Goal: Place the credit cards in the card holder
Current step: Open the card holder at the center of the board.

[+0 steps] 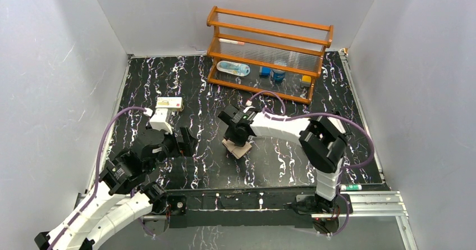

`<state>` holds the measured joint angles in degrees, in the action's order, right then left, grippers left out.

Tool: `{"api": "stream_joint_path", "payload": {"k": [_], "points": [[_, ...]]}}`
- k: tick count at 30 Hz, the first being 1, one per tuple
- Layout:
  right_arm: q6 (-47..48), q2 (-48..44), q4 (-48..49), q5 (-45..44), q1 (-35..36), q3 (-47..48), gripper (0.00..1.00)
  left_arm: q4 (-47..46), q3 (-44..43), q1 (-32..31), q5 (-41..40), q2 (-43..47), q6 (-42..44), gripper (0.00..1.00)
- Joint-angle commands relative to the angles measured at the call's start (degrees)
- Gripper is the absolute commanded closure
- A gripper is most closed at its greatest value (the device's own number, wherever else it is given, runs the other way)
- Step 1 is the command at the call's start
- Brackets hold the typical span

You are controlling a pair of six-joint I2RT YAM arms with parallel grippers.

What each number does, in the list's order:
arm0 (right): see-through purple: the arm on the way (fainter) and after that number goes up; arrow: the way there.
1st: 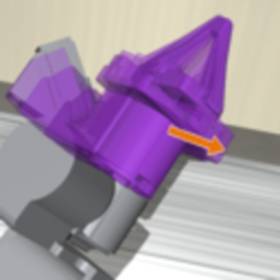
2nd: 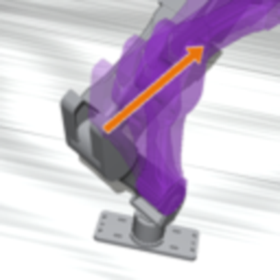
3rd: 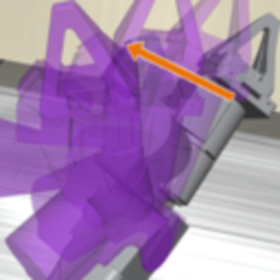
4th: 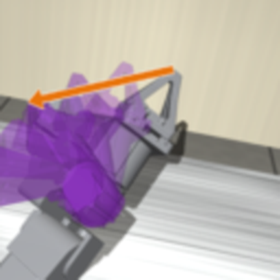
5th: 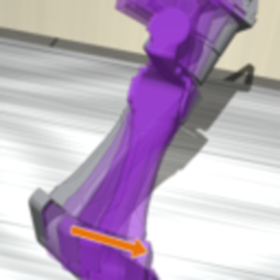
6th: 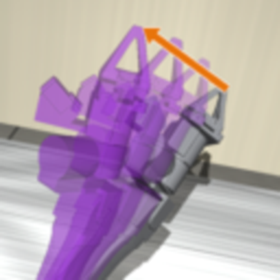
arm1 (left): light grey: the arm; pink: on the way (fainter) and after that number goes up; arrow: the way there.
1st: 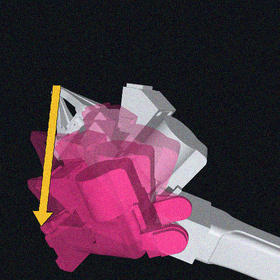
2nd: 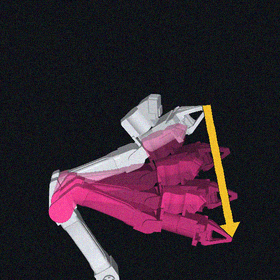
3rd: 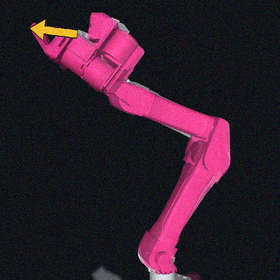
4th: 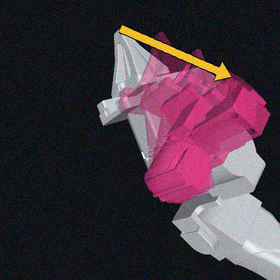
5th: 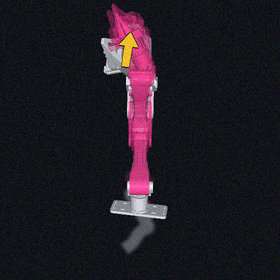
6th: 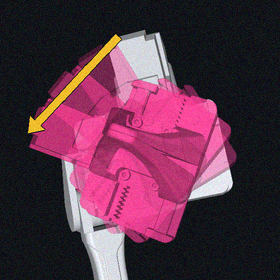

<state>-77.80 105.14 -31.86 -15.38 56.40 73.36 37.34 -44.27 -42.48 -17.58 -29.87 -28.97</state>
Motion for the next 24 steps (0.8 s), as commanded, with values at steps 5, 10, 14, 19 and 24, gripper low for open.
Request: {"api": "stream_joint_path", "payload": {"k": [5, 10, 14, 19, 24], "points": [[-7.07, 6.71, -13.47, -7.85, 2.49, 9.31, 0.50, -0.15, 0.60, 0.22, -2.10, 0.94, 0.06, 0.02], [-9.43, 7.26, -19.62, -10.86, 3.22, 12.40, 0.49, -0.12, 0.67, 0.25, -2.17, 0.87, 0.06, 0.01], [-11.65, 6.75, -22.87, -11.92, 3.36, 13.29, 0.47, -0.04, 0.64, 0.28, -2.24, 0.87, -0.03, 0.02], [-11.94, 7.21, -20.99, -11.41, 3.32, 11.79, 0.48, -0.05, 0.72, 0.27, -2.28, 0.79, -0.03, 0.01], [-9.61, 5.66, -10.61, -10.03, 3.36, 7.24, 0.52, 0.01, 0.64, 0.28, -2.50, 0.78, -0.12, 0.01]]}}
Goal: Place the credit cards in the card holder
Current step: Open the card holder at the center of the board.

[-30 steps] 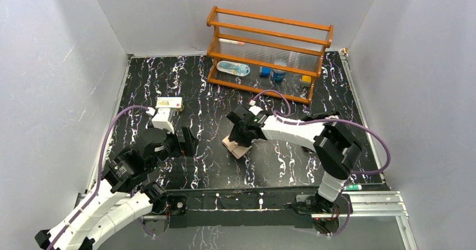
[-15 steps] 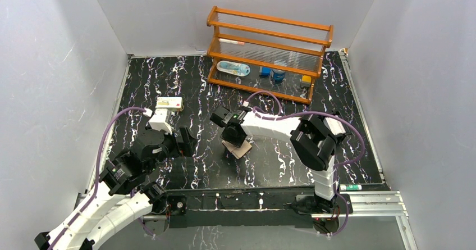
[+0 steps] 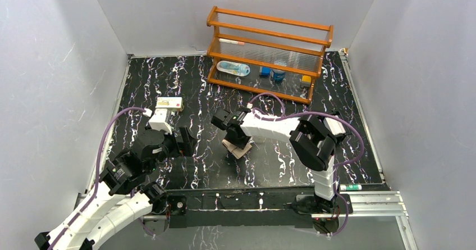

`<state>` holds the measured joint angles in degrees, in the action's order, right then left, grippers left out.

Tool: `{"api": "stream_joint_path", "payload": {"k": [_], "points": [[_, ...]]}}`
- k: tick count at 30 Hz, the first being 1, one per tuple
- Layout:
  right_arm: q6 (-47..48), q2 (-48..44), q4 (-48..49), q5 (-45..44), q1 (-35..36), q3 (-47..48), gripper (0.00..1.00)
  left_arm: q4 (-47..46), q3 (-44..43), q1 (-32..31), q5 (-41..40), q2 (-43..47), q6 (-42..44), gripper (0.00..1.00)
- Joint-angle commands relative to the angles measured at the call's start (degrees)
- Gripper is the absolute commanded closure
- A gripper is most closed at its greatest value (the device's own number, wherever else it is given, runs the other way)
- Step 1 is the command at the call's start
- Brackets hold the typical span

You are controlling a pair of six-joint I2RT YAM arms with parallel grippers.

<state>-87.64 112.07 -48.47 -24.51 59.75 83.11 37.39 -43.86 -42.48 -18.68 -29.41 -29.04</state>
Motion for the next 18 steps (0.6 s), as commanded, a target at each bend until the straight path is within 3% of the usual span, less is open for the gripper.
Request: {"api": "stream_joint_path", "payload": {"k": [1, 5, 7, 12, 18], "points": [[0.53, -1.06, 6.42, -0.69, 0.02, -2.59, 0.53, -0.03, 0.20, 0.27, -1.49, 0.32, -0.10, 0.01], [0.74, 1.17, 3.26, 0.16, 0.02, -0.89, 0.54, 0.12, 0.21, 0.25, -1.70, 0.32, -0.21, 0.02], [0.82, 1.37, 2.94, 0.07, 0.02, -1.14, 0.59, 0.20, 0.23, 0.26, -1.82, 0.32, -0.23, 0.01], [6.53, -1.39, 6.52, -2.84, -0.05, -4.04, 0.99, 0.46, 0.11, 0.23, -2.32, 0.26, -0.66, 0.01], [18.80, -10.00, 11.28, -7.10, 0.01, -9.23, 1.00, 1.21, -0.28, 0.24, -2.50, -1.02, -1.41, 0.02]]}}
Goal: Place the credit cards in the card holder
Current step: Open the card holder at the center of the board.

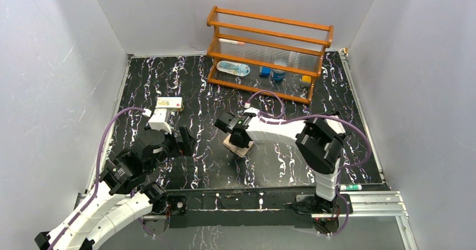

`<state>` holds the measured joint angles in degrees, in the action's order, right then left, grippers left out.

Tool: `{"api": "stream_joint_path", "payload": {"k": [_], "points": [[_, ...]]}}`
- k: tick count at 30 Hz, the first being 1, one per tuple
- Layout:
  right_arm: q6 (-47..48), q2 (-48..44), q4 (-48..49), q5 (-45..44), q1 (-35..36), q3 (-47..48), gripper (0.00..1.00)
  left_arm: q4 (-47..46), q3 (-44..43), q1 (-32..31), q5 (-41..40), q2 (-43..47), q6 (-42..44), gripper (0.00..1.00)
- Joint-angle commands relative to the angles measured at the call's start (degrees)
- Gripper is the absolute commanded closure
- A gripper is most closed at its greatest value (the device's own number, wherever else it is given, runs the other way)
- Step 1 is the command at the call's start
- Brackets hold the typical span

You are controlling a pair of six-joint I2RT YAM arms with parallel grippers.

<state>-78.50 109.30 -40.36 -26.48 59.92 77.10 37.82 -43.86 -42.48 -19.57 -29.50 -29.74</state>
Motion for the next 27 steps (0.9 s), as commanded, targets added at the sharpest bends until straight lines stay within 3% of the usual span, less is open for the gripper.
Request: {"api": "stream_joint_path", "payload": {"k": [1, 8, 15, 19, 23, 27], "points": [[12.70, -8.79, 4.46, -5.03, -0.19, -4.32, 1.00, 0.84, -0.38, 0.19, -1.61, -1.42, -0.90, 0.02], [38.18, -24.47, 18.56, 0.20, -0.16, -13.88, 1.00, -0.24, -1.87, 0.20, 3.17, -7.97, 1.08, 0.03], [51.30, -35.12, 22.50, 2.88, -0.16, -17.67, 1.00, -2.95, -6.16, 0.24, 10.05, -17.65, 1.11, 0.08], [52.22, -39.12, 24.59, 5.67, -0.16, -18.34, 1.00, -3.34, -8.04, 0.28, 18.22, -23.45, -3.57, 0.13], [51.24, -40.70, 26.23, 7.65, -0.16, -18.26, 1.00, -7.88, -5.90, 0.28, 23.05, -23.06, -4.94, 0.14], [39.82, -39.80, 24.45, 3.20, -0.20, -17.66, 1.00, -9.99, -3.75, 0.29, 21.66, -20.72, -6.85, 0.14]]}}
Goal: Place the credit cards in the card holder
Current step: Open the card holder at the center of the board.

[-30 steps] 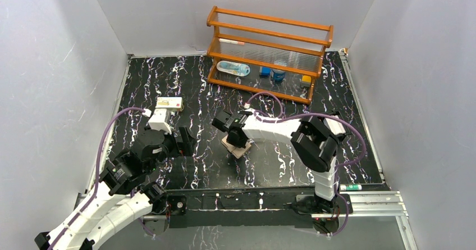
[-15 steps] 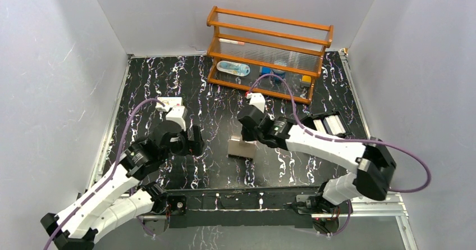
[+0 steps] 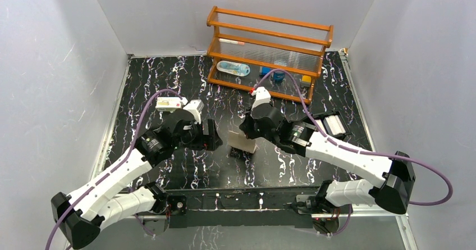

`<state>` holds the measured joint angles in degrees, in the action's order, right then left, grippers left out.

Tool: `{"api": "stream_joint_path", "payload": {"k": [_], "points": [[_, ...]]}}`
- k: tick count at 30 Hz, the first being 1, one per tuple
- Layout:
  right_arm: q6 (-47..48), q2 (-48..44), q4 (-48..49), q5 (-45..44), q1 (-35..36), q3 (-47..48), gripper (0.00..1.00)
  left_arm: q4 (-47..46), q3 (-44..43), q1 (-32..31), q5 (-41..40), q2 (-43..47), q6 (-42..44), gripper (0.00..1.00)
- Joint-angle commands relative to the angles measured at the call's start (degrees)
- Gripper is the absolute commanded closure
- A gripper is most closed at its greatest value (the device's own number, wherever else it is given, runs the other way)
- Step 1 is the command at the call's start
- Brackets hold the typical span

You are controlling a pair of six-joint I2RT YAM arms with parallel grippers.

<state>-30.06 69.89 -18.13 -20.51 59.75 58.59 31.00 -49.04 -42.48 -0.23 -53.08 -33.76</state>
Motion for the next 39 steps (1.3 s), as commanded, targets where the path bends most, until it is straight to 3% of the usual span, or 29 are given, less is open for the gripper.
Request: {"api": "stream_joint_path", "payload": {"k": [1, 6, 8, 11, 13, 18, 24, 39], "points": [[-12.07, 0.45, 1.77, -3.38, 0.01, 0.83, 1.00, -3.18, 1.89, 0.32, 1.69, 3.33, -4.32, 0.14], [-25.66, 6.06, 1.34, -2.69, 0.02, -0.42, 0.96, -1.01, 3.25, 0.29, -0.66, 2.77, -10.72, 0.18], [-28.99, 8.17, 2.88, 0.44, 0.10, -1.08, 0.93, 0.09, 4.16, 0.29, -1.07, 1.64, -12.22, 0.25], [-31.20, 10.35, 7.03, 5.25, 0.23, -2.35, 0.85, 0.62, 6.95, 0.34, -1.12, 0.73, -14.62, 0.34], [-31.62, 10.98, 9.79, 8.16, 0.27, -3.54, 0.76, 0.24, 8.59, 0.48, -0.91, 0.69, -16.20, 0.35], [-28.60, 10.43, 19.99, 18.21, 0.25, -7.50, 0.59, 1.77, 9.43, 1.41, -1.69, 0.07, -17.57, 0.34], [-25.45, 9.05, 25.18, 24.52, 0.24, -11.69, 0.42, 1.36, 9.77, 1.81, -1.51, 2.44, -18.09, 0.21], [-29.33, 13.17, 42.75, 34.97, 1.42, -20.13, 0.35, -4.08, 12.24, 1.81, 3.49, 0.38, -19.60, 0.16]]}}
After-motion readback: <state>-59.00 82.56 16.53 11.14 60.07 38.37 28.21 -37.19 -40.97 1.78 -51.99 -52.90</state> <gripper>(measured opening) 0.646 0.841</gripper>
